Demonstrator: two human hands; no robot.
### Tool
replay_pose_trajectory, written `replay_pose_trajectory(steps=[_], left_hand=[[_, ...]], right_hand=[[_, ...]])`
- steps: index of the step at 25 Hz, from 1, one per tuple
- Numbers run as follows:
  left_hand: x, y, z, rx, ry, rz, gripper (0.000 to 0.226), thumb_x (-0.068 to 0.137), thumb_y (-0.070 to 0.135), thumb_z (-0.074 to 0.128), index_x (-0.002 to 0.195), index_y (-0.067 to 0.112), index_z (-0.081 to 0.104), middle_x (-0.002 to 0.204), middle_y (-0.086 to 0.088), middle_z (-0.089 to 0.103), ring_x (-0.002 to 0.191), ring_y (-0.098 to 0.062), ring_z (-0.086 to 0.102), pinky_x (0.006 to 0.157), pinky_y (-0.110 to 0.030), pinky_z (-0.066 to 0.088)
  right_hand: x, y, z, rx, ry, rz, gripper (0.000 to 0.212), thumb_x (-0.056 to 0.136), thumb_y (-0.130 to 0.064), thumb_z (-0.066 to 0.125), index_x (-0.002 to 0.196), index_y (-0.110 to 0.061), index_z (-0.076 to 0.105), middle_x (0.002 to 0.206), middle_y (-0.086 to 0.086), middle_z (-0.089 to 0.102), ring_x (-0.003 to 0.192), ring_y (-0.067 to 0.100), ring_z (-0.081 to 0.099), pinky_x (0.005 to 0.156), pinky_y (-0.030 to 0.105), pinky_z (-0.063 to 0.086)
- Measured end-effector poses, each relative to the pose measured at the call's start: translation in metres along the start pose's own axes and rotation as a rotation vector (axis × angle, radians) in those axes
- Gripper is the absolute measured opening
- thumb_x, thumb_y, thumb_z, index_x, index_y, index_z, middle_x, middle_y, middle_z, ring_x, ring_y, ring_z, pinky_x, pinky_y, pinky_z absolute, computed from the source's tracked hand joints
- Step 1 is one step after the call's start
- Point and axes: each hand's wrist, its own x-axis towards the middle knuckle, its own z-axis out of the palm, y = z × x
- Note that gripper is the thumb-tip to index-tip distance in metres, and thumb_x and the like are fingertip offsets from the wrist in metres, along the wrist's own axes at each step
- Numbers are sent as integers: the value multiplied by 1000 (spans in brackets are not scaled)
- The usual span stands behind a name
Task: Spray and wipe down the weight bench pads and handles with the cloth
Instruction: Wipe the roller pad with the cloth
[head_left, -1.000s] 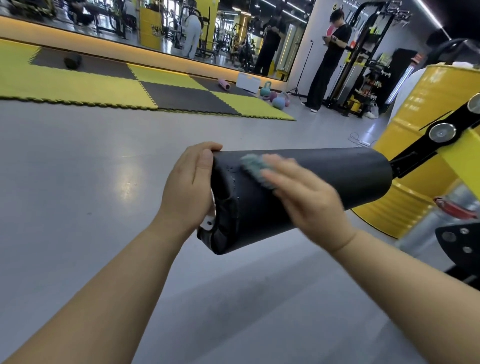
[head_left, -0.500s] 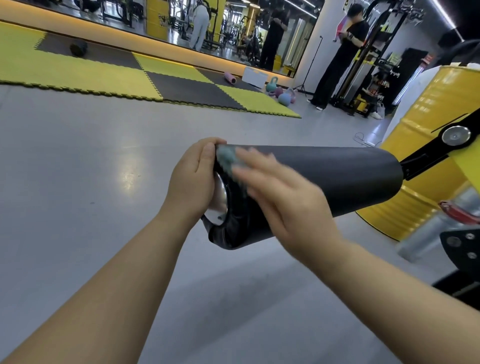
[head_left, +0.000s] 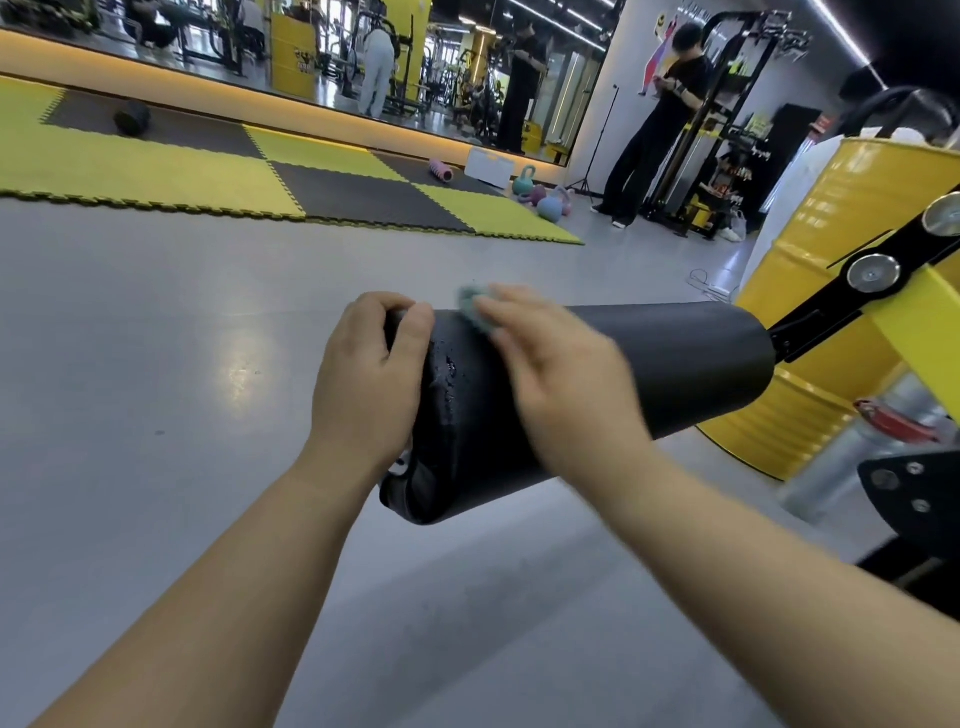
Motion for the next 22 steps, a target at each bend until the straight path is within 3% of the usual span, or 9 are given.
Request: replay_pose_trajectory(steps=[2,5,8,11,12,16,19,20,22], left_hand=[[-2,-1,-1,-24,9,38,22,83,47,36,89,33,53,103,7,59,102,-13,55,92,-39,45],[-8,4,-4,57,-15,73,29,80,40,37,100,28,54,105,12,56,100,-5,50,87,-25,41],[-11,22,-3,303,-34,146,29,81,36,37,101,23,52,102,11,50,96,-6,44,77,-20,33],[-8,52,3,896,-181,284,29,92,37,37,112,21,53,112,0,53,100,-23,44,94,-35,33],[-6,62,12,1075,-262,329,35,94,41,35,119,21,49,120,-4,51,107,-26,44,101,-40,30],[-1,95,66,1177,-538,400,53,90,50,43,133,20,37,132,-8,42,123,-28,40,98,-42,34],[9,100,88,1285,-689,261,82,76,64,59,139,18,30,133,-8,39,124,-32,41,99,-51,40],[12,100,91,1348,-717,233,90,72,68,61,140,17,29,133,-8,39,123,-33,42,97,-55,41],[14,100,101,1446,-740,240,98,69,74,58,142,17,26,131,-9,39,118,-38,46,92,-59,44]], right_hand=[[-18,-14,6,42,-21,-242,32,94,-15,48,123,-10,61,132,6,56,124,21,51,109,29,32],[-21,46,-13,38,-23,-458,29,95,-8,46,119,-2,60,131,16,53,125,28,50,108,44,35],[-17,119,-31,-51,104,-139,30,95,-9,45,122,-5,59,132,10,53,128,25,46,112,36,30],[-1,138,-43,-2,253,540,32,99,-17,42,127,-15,58,139,2,50,137,19,34,113,28,25],[6,131,-41,-17,252,594,32,99,-17,41,125,-15,59,139,1,50,136,19,35,112,27,25],[-9,88,-25,15,79,121,30,96,-15,48,122,-11,61,130,-7,52,125,8,44,108,19,26],[-20,136,-42,-109,33,-128,34,95,-17,46,124,-5,60,134,6,53,126,20,48,110,32,32],[-21,163,-49,-134,66,-61,33,95,-14,47,124,-5,60,133,9,54,125,24,50,109,35,33],[-11,206,-61,-81,197,337,33,97,-15,44,127,-12,57,135,6,53,123,29,50,106,43,37]])
